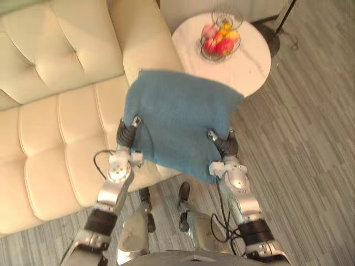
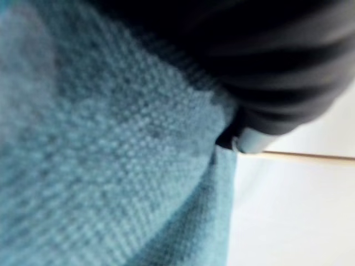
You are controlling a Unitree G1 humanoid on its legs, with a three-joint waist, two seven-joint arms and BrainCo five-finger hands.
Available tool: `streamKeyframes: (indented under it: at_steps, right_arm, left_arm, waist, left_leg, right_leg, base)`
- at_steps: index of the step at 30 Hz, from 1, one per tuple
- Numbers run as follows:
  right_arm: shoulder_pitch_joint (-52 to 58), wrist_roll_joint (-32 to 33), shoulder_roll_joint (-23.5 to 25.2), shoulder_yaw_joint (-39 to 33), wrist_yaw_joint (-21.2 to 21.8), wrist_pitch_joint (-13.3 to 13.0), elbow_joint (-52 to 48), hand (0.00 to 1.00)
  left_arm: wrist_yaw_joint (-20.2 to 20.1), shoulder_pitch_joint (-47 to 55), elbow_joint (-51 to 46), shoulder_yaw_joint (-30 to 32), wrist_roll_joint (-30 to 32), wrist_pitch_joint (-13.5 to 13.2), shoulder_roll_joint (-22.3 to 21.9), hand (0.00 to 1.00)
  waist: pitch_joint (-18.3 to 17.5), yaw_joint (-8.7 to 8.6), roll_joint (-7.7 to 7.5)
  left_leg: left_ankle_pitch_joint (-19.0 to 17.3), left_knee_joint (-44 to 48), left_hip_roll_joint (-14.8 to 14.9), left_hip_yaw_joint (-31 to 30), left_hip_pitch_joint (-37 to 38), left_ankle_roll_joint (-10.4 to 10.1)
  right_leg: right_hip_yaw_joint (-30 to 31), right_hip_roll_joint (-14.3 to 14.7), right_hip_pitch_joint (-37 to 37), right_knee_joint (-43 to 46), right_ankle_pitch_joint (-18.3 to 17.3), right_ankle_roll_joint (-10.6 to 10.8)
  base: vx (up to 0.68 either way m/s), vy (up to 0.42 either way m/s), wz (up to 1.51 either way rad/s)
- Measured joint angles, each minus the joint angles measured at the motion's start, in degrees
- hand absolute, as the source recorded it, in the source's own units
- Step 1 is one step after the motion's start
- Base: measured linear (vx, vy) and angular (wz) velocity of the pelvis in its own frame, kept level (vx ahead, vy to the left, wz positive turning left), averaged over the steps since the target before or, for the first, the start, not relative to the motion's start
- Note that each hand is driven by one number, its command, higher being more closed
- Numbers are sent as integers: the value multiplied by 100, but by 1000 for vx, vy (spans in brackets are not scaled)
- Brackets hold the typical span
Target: Pick up cushions and gather them together orderly.
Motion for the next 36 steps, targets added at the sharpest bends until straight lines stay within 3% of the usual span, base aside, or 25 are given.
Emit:
streamKeyframes:
  at_steps: [6,8,11,13,14,15,17,19,20,21,22,24,25,27,29,30,31,33,36]
  right_arm:
    - [620,-221,156,61,235,-6,-329,100]
    - [623,-221,145,85,229,-9,-412,100]
    - [527,-221,110,122,179,-38,-454,100]
    - [343,-226,67,116,85,-52,-456,100]
    - [178,-231,-28,120,7,-53,-451,100]
    - [105,-245,-98,119,-28,-53,-451,100]
    - [93,-283,-167,114,-35,-53,-451,100]
    - [124,-315,-236,54,-51,-54,-451,100]
    - [140,-348,-317,-82,-73,-73,-443,100]
    - [141,-355,-310,-149,-87,-78,-429,100]
    - [176,-374,-149,-259,-102,-98,-300,100]
    - [315,-386,158,-313,-90,-101,-119,100]
    - [322,-387,316,-312,-78,-104,-9,100]
    - [346,-375,479,-251,-16,-104,173,100]
    - [361,-359,490,-173,2,-104,430,100]
    - [511,-186,561,-145,35,-105,613,100]
    - [472,-164,475,-149,34,-107,620,100]
    - [465,-107,350,-114,37,-107,621,100]
    - [494,-103,329,-185,33,-108,591,100]
  left_arm:
    - [-160,1100,-558,3,-225,-27,-178,100]
    - [-161,1151,-661,5,-337,-54,-179,100]
    - [-159,1144,-716,7,-439,-177,-183,100]
    - [-145,1094,-727,11,-521,-223,-237,100]
    - [-110,1072,-725,11,-553,-252,-320,100]
    - [-85,1073,-717,7,-583,-252,-376,100]
    - [-81,1073,-710,0,-618,-254,-462,100]
    - [-81,1070,-660,-65,-618,-264,-553,100]
    - [-82,1040,-630,-215,-640,-280,-610,100]
    - [-82,998,-599,-275,-652,-287,-607,100]
    - [-87,874,-465,-341,-656,-304,-503,100]
    - [-84,902,-363,-363,-670,-304,-279,100]
    - [-83,975,-360,-317,-673,-304,-203,100]
    - [-84,1084,-312,-210,-669,-307,-191,100]
    - [-85,1260,-270,-200,-669,-307,-153,100]
    - [-130,1437,-249,-202,-658,-292,-136,100]
    - [-133,1429,-213,-220,-658,-285,-202,100]
    - [-189,1424,-217,-233,-652,-272,-212,100]
    - [-207,1338,-217,-296,-638,-233,-213,100]
  waist:
    - [-473,56,100]
    - [-539,96,217]
    - [-569,104,268]
    - [-614,127,256]
    - [-622,139,253]
    - [-629,120,262]
    - [-668,35,310]
    - [-796,-121,512]
    - [-935,-140,721]
    - [-956,-152,741]
    - [-980,-180,494]
    - [-1117,-210,161]
    - [-1136,-141,103]
    - [-1108,-7,129]
    - [-1093,8,115]
    - [-961,-180,-45]
    - [-926,-281,37]
    - [-938,-282,136]
    - [-948,-422,134]
  left_leg:
    - [-41,-34,-71,-318,304,-14]
    - [-43,77,-102,-596,157,-23]
    - [-234,483,-95,-850,-226,-107]
    - [-715,1034,75,-249,-579,34]
    - [-993,1708,298,304,-805,228]
    - [-1114,2179,523,605,-817,249]
    - [-1217,2599,864,756,-716,110]
    - [-1179,2609,1271,709,-520,-62]
    - [-956,2193,1372,546,-368,-582]
    - [-1129,2038,1283,510,-335,-723]
    - [-1032,1915,941,440,-358,-569]
    - [-995,1866,489,254,-413,-391]
    - [-1115,2042,418,242,-465,-284]
    - [-1447,2550,384,246,-650,-121]
    - [-1650,2693,267,261,-681,84]
    - [-1340,1875,113,285,-335,251]
    - [-1243,1773,77,280,-338,184]
    - [-1093,1608,82,376,-314,107]
    - [-1063,1487,65,275,-299,18]
  right_leg:
    - [-253,-56,447,-9,-183,41]
    - [-522,-107,486,74,-241,54]
    - [-922,-212,353,419,-410,22]
    - [-1245,-419,226,494,-400,-20]
    - [-1339,-659,112,616,-372,-21]
    - [-1406,-857,111,670,-336,35]
    - [-1513,-1056,209,655,-254,158]
    - [-1748,-1219,326,645,-127,354]
    - [-1836,-1255,328,644,2,570]
    - [-1870,-1312,332,636,58,652]
    - [-1898,-1597,370,577,180,673]
    - [-1885,-1922,521,483,198,660]
    - [-1850,-2041,509,638,250,664]
    - [-1556,-2317,222,1347,273,666]
    - [-971,-2481,-282,2171,264,12]
    - [102,-923,-647,2264,-1179,344]
    - [247,-684,-571,1895,-1019,177]
    - [182,-627,-524,1659,-796,184]
    - [158,-581,-479,1559,-802,159]
  base:
    - [65,61,29]
    - [-37,57,54]
    - [-98,40,68]
    - [-84,81,75]
    - [-32,186,70]
    - [-38,228,50]
    - [-36,272,47]
    - [-56,503,66]
    - [-55,589,61]
    - [-34,435,77]
    - [-17,394,88]
    - [19,434,88]
    - [-2,362,41]
    - [-64,269,4]
    - [-87,207,4]
    - [-32,78,36]
    - [25,58,29]
    - [123,30,-18]
    - [109,-4,5]
